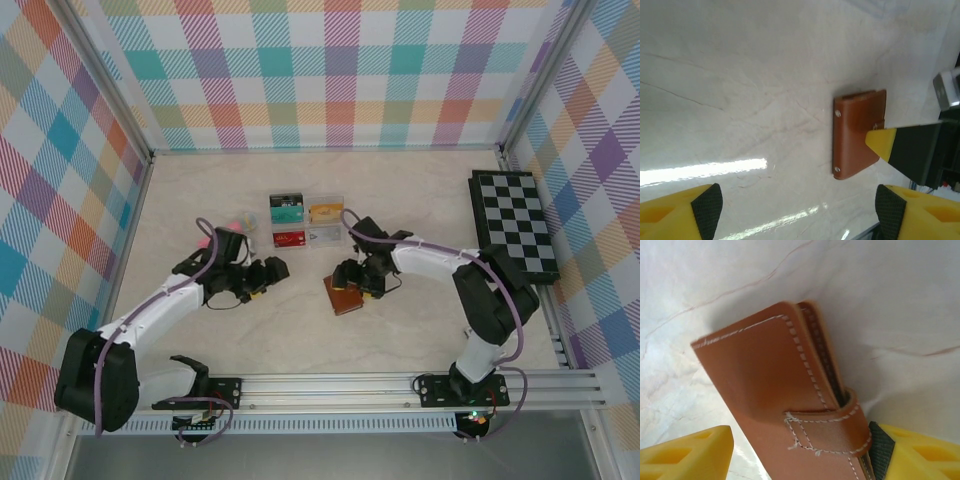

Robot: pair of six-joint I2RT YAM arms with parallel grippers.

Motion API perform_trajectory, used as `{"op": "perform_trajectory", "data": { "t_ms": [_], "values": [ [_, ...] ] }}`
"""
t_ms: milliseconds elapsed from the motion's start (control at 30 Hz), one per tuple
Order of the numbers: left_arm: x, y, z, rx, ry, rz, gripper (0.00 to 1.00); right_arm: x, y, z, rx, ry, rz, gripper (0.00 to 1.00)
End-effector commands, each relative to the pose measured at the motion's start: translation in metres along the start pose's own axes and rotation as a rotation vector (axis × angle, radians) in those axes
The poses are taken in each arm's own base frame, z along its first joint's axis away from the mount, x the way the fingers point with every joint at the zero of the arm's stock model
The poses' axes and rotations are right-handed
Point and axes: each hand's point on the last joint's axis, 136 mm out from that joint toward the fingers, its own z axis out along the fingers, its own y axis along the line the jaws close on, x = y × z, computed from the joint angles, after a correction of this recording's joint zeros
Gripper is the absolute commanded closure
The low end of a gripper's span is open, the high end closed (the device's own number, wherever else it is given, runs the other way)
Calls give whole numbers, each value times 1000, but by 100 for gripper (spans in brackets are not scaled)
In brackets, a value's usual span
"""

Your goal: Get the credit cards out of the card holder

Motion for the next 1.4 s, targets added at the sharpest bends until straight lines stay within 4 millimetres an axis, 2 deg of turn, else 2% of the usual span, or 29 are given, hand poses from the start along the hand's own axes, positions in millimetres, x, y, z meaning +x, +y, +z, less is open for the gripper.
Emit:
{"op": "perform_trajectory", "data": {
  "t_ms": [0,167,267,367,533,633,800,1067,1367],
  "values": [
    [5,-15,19,43,5,-28,25,-6,19,-1,-57,-5,18,29],
    [16,-34,50,90,51,-37,40,-7,7,-8,14,-29,-29,35],
    [22,-47,66,112,86,-22,44,-7,5,-14,13,-48,-40,37],
    [25,-50,83,108,111,-36,46,-9,1,-18,-2,-63,-31,40],
    [29,-55,102,144,140,-77,50,-10,0,-11,-34,-37,-23,52],
    [30,-58,106,151,147,-84,53,-9,-2,-6,-35,-21,-12,58],
    [34,-51,113,129,164,-99,56,-8,-7,3,-27,4,8,64],
    [39,-49,123,134,204,-109,57,-7,-20,13,2,31,50,67],
    [35,-67,120,211,203,-79,62,-7,-19,16,-7,42,51,68]
  ]
}}
